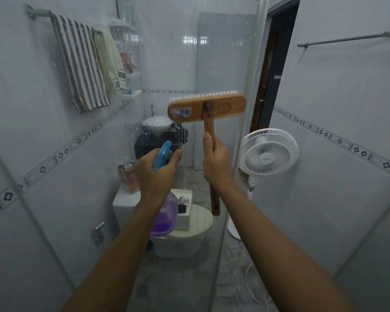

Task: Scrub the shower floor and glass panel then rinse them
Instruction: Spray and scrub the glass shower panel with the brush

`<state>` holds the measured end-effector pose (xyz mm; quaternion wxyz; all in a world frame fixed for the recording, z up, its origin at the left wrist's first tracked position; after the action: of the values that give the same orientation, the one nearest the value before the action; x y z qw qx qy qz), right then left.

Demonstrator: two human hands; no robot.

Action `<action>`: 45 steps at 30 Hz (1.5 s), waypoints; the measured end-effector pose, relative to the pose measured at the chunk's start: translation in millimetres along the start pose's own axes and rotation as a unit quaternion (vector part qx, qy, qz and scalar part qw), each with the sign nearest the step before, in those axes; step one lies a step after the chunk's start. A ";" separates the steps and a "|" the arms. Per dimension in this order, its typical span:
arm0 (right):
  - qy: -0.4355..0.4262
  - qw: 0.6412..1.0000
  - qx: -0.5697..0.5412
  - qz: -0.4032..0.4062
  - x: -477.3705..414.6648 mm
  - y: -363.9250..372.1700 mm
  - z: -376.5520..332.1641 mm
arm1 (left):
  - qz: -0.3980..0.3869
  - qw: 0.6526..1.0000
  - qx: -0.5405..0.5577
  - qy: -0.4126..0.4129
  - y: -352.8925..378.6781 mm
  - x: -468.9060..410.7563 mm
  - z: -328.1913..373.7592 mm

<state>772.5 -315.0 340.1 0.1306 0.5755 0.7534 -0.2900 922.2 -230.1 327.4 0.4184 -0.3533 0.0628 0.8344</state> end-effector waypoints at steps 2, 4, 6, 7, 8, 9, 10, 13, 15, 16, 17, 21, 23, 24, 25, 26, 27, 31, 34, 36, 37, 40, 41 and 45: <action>0.023 0.999 0.015 -0.020 24.2 11.8 33.6 | 0.000 1.000 -0.002 0.005 -3.6 -1.5 -2.7; 0.052 0.998 0.015 -0.040 44.5 20.0 59.9 | -0.004 1.000 -0.011 0.009 -7.4 -4.1 -4.4; 0.067 0.996 0.012 -0.054 47.0 22.3 64.8 | 0.001 1.000 -0.020 0.008 -10.8 -6.7 -5.4; 0.064 0.996 0.012 -0.055 41.2 20.8 58.0 | 0.003 1.000 -0.020 0.006 -11.5 -7.6 -5.2; 0.055 0.997 0.012 -0.051 32.2 17.3 44.4 | 0.003 1.000 -0.018 0.003 -11.3 -8.2 -4.8; 0.041 0.998 0.013 -0.040 21.0 11.6 27.3 | 0.003 1.000 -0.015 -0.002 -10.2 -8.4 -3.7; 0.027 0.999 0.011 -0.027 8.5 4.8 8.2 | 0.002 1.000 -0.012 -0.005 -9.2 -8.7 -2.6; 0.008 1.000 -0.018 0.008 -24.3 -13.6 -34.8 | 0.001 1.000 -0.015 -0.004 -6.2 -9.8 0.3; 0.004 0.999 -0.033 0.020 -30.2 -18.2 -42.0 | 0.000 1.000 -0.014 -0.003 -4.4 -10.4 1.1; 0.003 0.999 -0.031 0.020 -26.7 -17.2 -39.2 | 0.000 1.000 -0.014 -0.003 -3.7 -10.4 1.3; 0.001 1.000 -0.025 0.015 -19.4 -14.0 -30.9 | -0.001 1.000 -0.014 -0.003 -2.9 -10.2 2.1; 0.048 0.998 0.015 -0.028 26.9 10.1 27.2 | 0.001 1.000 -0.023 0.005 -3.6 -9.4 3.9; 0.066 0.997 0.010 -0.045 37.6 15.9 37.2 | 0.002 1.000 -0.028 -0.004 -5.9 -11.7 3.7; 0.067 0.997 0.009 -0.049 36.1 14.2 32.2 | 0.001 0.999 -0.031 -0.010 -6.7 -13.9 3.8; 0.059 0.997 0.011 -0.049 31.1 10.2 21.8 | -0.001 0.999 -0.033 -0.014 -7.4 -16.2 4.1; 0.047 0.998 0.014 -0.048 22.9 5.6 7.5 | -0.001 0.999 -0.033 -0.017 -8.6 -18.3 4.8; 0.036 0.998 0.015 -0.044 12.8 0.1 -7.8 | 0.000 0.999 -0.031 -0.019 -10.3 -19.4 6.8; 0.009 1.000 -0.001 -0.008 -29.0 -15.7 -54.0 | 0.006 0.999 -0.026 -0.019 -19.6 -22.0 10.9; 0.001 1.000 -0.003 -0.012 -39.6 -12.4 -62.3 | 0.028 0.998 -0.030 -0.050 -37.0 -23.3 3.5; 0.001 1.000 -0.008 -0.030 -36.1 -3.9 -58.3 | 0.036 0.996 -0.042 -0.077 -50.3 -24.6 -7.8; 0.003 0.999 -0.009 -0.039 -34.3 -0.1 -54.4 | 0.035 0.994 -0.050 -0.091 -56.2 -24.6 -12.1; 0.007 0.999 -0.008 -0.052 -33.8 13.0 -52.1 | 0.044 0.989 -0.068 -0.125 -81.4 -24.6 -24.0; 0.004 0.999 -0.004 -0.051 -35.4 16.3 -55.4 | 0.052 0.988 -0.070 -0.126 -91.2 -24.8 -24.8; -0.012 0.998 0.009 -0.057 -45.3 29.7 -74.0 | 0.090 0.981 -0.004 -0.170 -123.2 -28.8 -35.6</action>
<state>824.3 -302.3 414.7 0.1175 0.5294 0.7805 -0.3110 1044.3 -184.2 343.0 0.3449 -0.2008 0.0194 0.9167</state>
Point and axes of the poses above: each hand's wrist, its own x-axis away from the middle knuckle, its own y-axis out of the palm, z = x × y, the point moved 6 cm from there along -x, towards the middle knuckle, and after that the axes turned 11 degrees about -z, right-handed, at the moved point
